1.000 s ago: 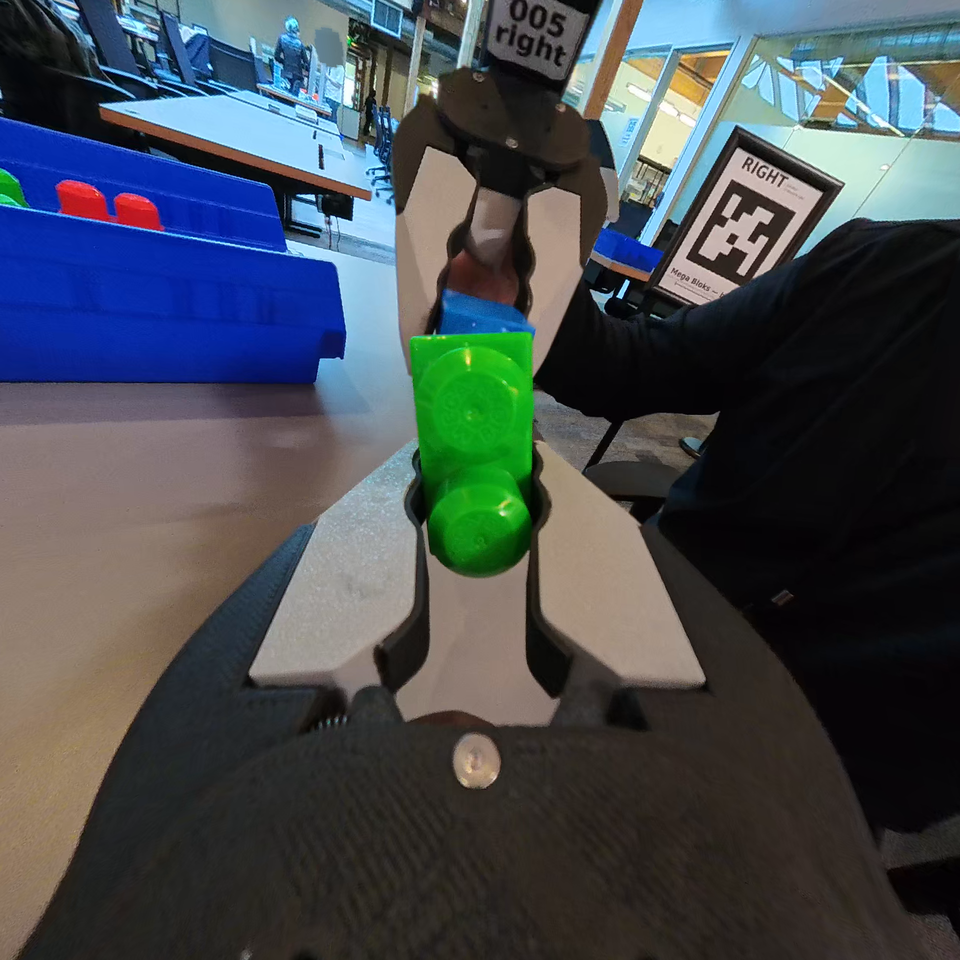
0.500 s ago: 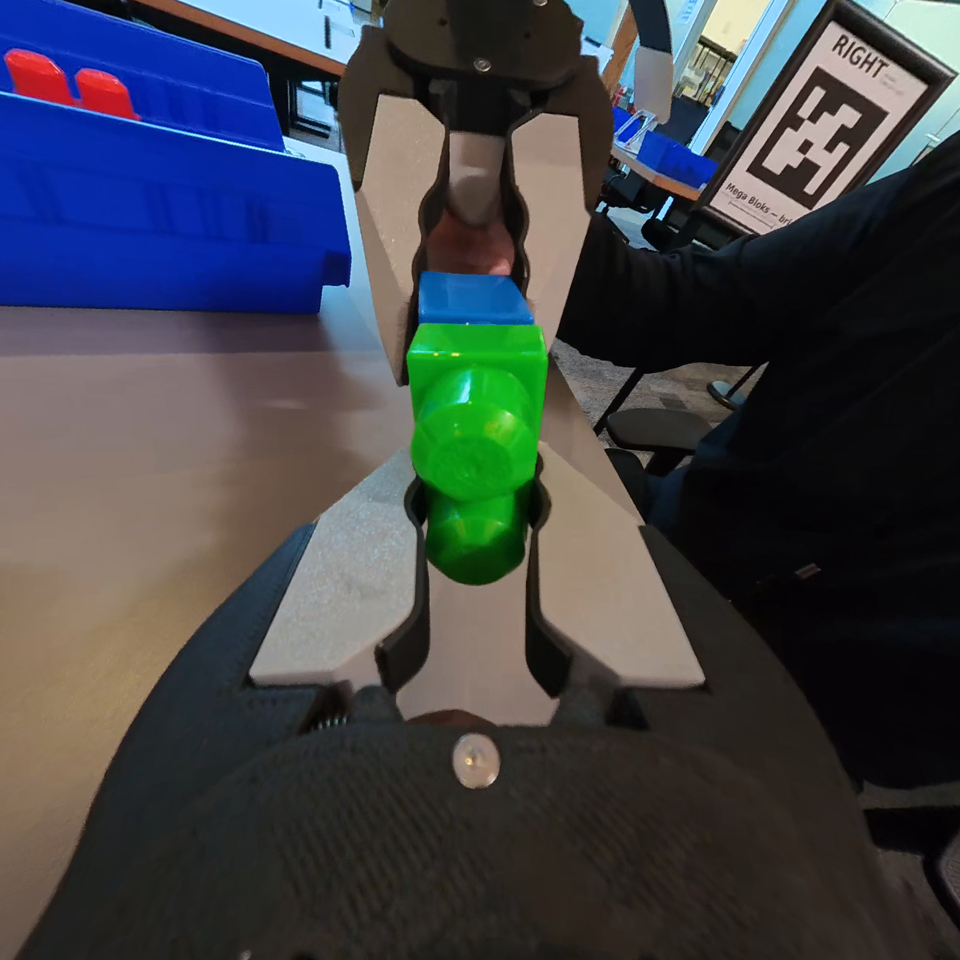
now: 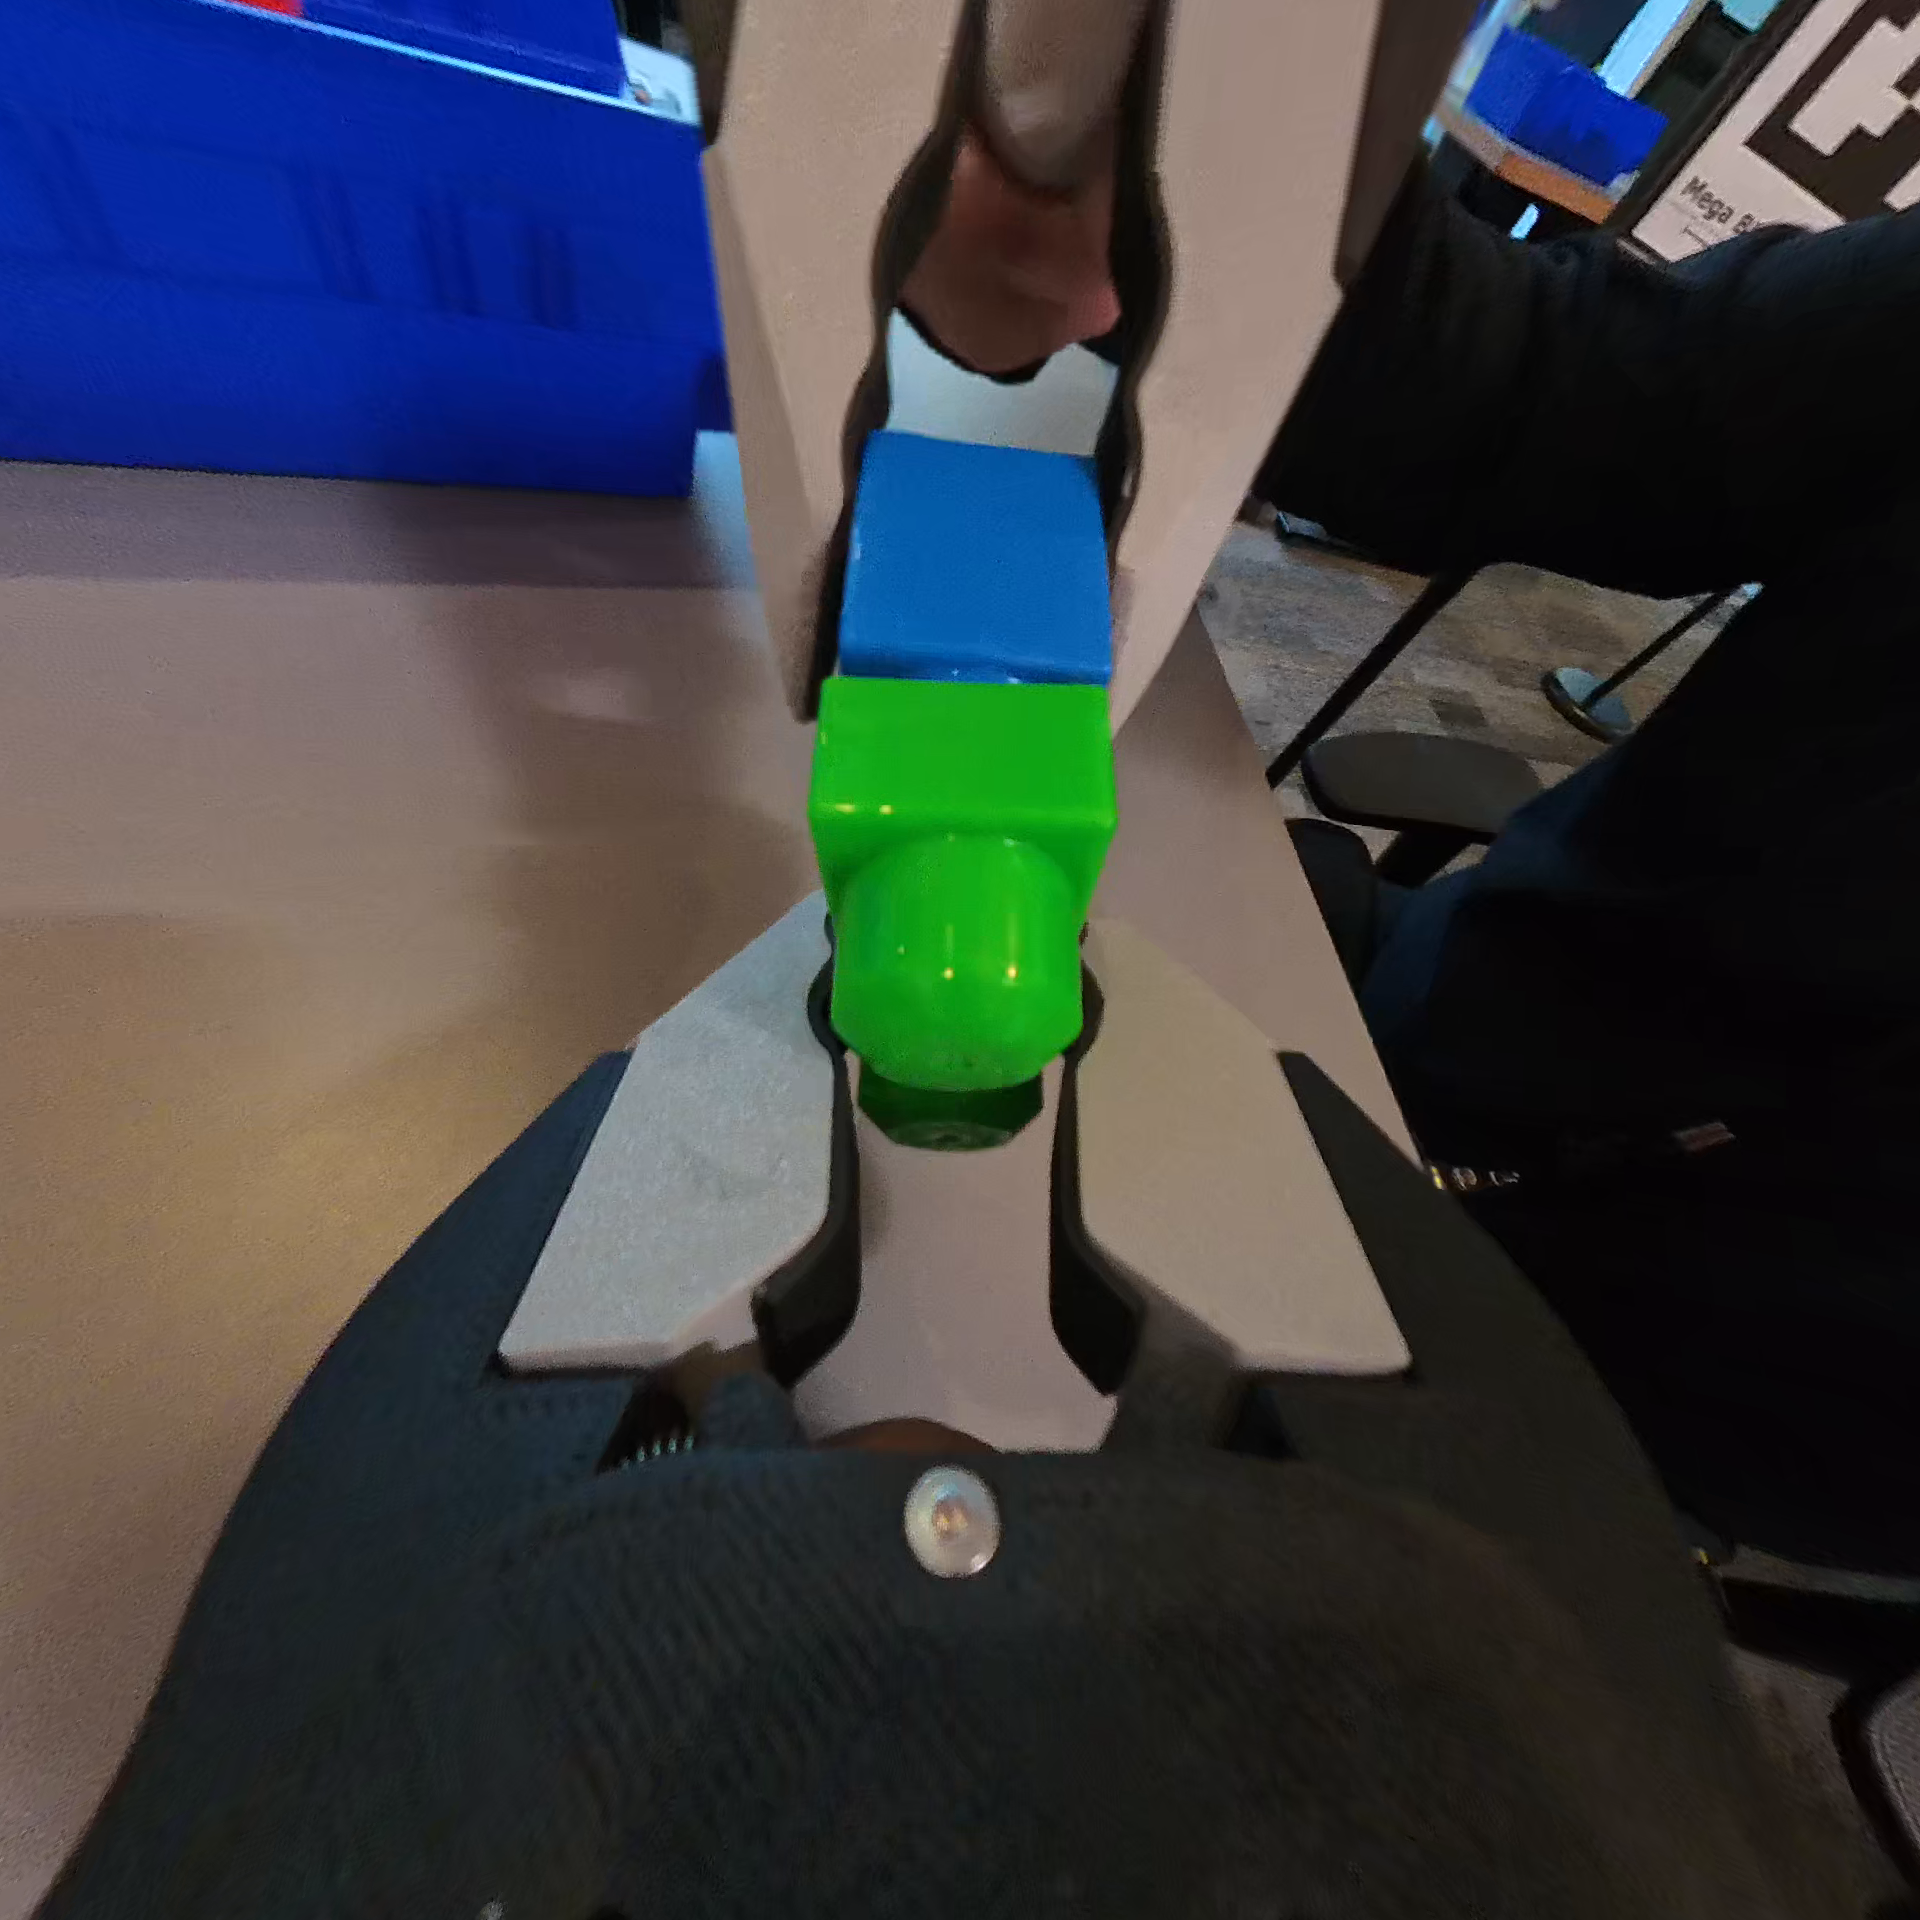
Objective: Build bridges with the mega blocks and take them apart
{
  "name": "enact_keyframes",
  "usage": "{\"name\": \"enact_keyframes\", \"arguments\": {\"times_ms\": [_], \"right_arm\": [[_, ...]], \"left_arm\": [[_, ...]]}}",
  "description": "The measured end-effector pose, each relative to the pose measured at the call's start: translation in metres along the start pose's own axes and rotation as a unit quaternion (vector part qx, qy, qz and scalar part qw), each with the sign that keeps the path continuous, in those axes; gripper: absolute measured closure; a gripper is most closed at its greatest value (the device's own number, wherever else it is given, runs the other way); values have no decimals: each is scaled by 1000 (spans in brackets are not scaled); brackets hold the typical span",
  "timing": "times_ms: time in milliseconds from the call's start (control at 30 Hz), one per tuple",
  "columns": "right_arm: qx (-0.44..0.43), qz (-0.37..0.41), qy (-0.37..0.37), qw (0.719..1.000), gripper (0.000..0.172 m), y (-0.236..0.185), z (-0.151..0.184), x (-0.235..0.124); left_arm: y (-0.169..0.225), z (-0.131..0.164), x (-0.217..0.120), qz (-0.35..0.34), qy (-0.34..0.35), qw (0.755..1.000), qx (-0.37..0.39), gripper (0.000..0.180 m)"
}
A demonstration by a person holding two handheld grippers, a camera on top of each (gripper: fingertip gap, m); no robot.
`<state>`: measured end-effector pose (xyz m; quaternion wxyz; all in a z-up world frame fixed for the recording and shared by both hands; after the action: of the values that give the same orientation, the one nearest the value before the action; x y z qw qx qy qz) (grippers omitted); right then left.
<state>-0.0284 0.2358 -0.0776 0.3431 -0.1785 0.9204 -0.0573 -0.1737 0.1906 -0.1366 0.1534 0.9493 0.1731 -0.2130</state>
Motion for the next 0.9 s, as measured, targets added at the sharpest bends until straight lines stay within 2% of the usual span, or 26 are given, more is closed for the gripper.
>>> {"name": "enact_keyframes", "arguments": {"times_ms": [167, 267, 533, 667, 900], "right_arm": [[39, -43, -22, 998, 139, 8, 10, 6], [16, -67, -32, 997, 139, 7, 9, 6], [-18, -42, -82, 996, 140, 7, 7, 15], [16, -51, -56, 997, 139, 12, 11, 15], [-12, -43, -31, 999, 139, 11, 20, 12]], "left_arm": [[0, 7, 11, 9, -40, 999, -1, 145], [4, 6, 11, 10, -42, 999, 13, 145], [1, 10, 13, -13, -69, 997, 23, 145], [-3, 11, 12, 4, -65, 998, -12, 144], [-1, 7, 6, -17, -43, 999, 18, 141]]}}
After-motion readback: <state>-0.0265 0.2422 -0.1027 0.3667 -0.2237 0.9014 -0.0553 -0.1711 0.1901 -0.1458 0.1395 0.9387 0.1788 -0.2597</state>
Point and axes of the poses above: each gripper's, where its closed fingertips meet, x out along the fingers, z out of its underside, y = z × x across the jaws, the point moved 10 cm from there along -x, back along the fingers, and after that the axes turned 9 degrees about -z, right-handed, at the moved point
